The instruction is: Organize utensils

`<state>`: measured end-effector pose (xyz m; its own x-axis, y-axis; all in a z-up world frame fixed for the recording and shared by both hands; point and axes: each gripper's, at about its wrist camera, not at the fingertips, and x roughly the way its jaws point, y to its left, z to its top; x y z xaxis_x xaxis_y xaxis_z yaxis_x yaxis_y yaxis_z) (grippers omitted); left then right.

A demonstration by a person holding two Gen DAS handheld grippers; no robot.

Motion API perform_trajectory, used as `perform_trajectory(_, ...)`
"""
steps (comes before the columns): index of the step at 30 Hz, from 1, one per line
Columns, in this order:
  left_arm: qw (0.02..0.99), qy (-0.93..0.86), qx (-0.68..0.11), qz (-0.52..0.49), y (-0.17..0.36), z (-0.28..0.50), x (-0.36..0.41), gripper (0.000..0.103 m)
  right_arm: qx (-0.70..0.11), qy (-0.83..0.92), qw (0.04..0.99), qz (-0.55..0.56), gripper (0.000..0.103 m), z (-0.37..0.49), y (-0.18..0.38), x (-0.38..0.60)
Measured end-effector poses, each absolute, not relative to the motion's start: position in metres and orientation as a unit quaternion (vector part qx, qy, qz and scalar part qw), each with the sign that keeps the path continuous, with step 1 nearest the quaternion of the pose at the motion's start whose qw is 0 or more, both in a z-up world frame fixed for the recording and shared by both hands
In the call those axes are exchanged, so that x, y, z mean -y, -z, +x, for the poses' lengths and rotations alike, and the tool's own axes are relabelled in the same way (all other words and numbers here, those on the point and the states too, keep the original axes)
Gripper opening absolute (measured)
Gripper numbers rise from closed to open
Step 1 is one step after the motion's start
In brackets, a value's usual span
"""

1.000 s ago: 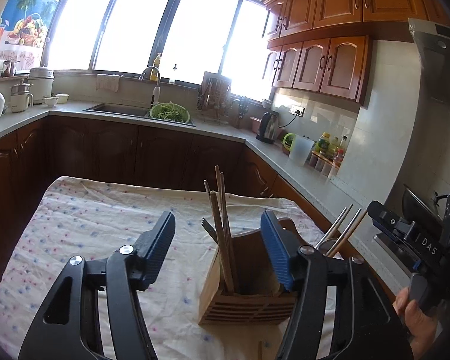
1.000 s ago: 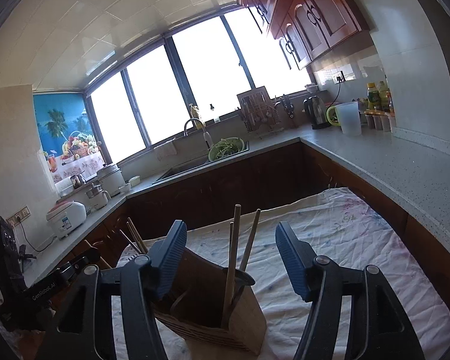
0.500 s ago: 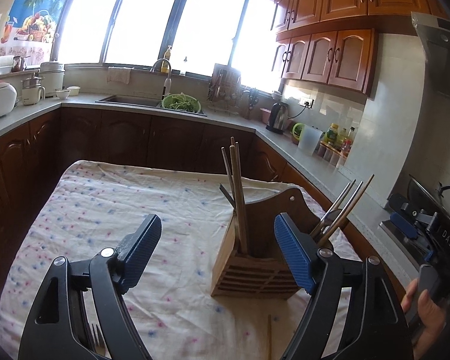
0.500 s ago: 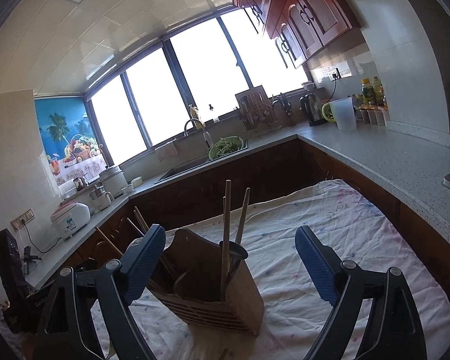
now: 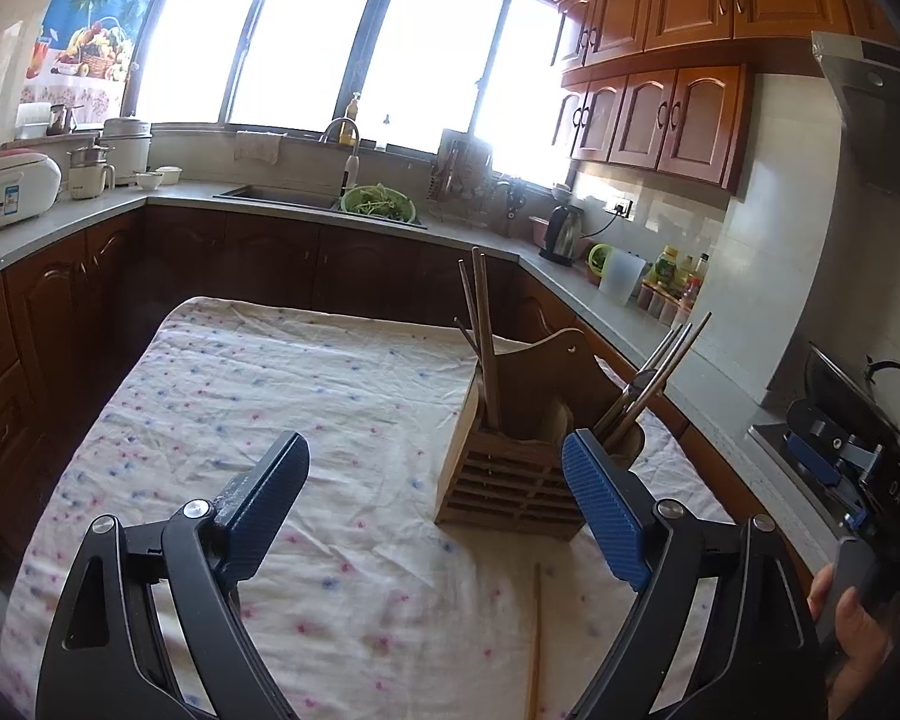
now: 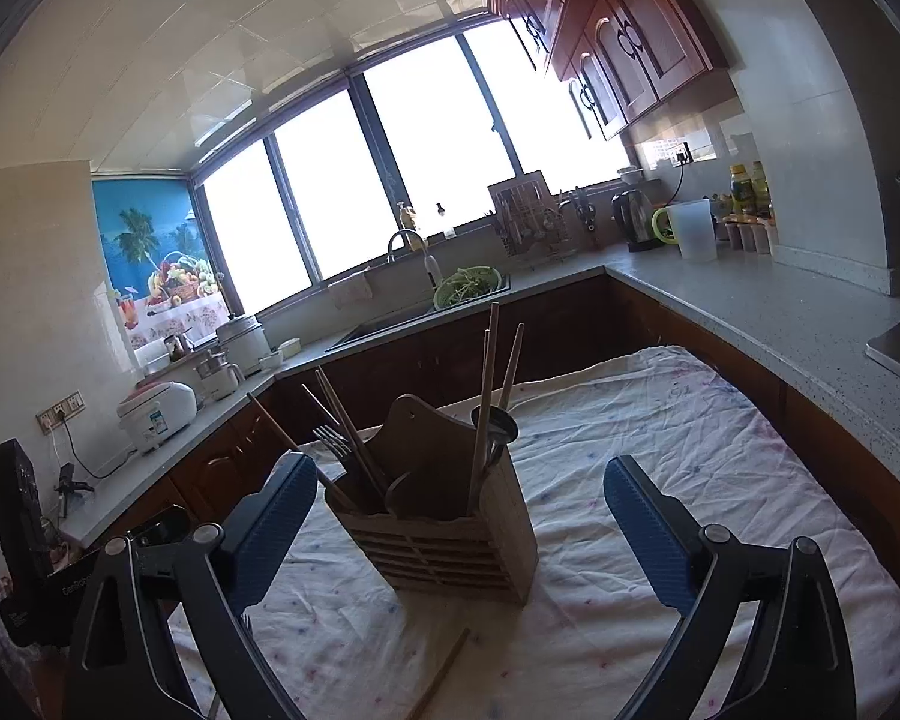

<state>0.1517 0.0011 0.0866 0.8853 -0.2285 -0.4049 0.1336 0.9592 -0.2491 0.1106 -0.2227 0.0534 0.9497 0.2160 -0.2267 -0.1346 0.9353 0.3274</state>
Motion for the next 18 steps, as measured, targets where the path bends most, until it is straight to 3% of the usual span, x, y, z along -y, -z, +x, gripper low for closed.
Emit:
perform_trajectory(8, 0.963, 0.091, -0.228, -0.111, -0.079, 0.117, -0.014, 0.092, -0.121, -0.11, 0.977, 0.141, 0.1, 0.069, -0.048, 0.208)
perform_trajectory(13, 0.969, 0.099, -0.203, -0.101, -0.101, 0.091, -0.014, 0.093, -0.096, -0.115, 0.984, 0.101, 0.103, 0.044, -0.079, 0.2)
perform_trajectory(15, 0.976, 0.091, -0.18, -0.087, -0.109, 0.075, -0.01, 0.103, -0.07, -0.118, 0.987, 0.083, 0.103, 0.029, -0.09, 0.196)
perform_trajectory(18, 0.982, 0.066, -0.169, -0.051, -0.099, 0.059, 0.001, 0.103, -0.055, -0.107, 0.991, 0.053, 0.103, 0.011, -0.085, 0.187)
